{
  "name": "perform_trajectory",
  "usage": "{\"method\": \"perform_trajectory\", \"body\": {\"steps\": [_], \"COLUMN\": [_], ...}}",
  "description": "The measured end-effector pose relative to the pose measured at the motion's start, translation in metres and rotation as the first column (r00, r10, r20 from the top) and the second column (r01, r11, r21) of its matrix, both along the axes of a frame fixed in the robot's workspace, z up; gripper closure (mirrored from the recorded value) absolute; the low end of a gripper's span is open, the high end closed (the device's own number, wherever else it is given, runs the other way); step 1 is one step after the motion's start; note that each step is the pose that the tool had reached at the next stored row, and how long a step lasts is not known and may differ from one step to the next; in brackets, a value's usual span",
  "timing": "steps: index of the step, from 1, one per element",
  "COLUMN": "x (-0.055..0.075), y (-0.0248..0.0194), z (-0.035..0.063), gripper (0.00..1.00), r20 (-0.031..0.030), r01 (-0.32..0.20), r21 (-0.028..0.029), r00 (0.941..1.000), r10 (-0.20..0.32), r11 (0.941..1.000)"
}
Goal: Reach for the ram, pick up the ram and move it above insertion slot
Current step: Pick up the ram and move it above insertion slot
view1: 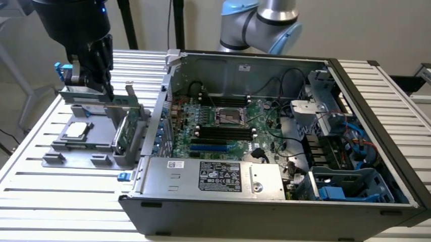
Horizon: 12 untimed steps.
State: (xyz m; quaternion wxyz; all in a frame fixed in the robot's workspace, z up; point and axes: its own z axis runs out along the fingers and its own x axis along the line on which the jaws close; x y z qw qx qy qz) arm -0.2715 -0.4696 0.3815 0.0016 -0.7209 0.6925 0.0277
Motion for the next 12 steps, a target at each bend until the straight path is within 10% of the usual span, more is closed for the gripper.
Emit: {"method": "perform_trajectory", "body": {"steps": [12], "x": [0.055], "y": [0.0001], "z": [0.0029], "gripper": [0.87], "r20": [0.0], "r01": [0.0], "r21": [0.0457], "r00": [1.0], "r10": [0.0], "r11": [0.999]}}
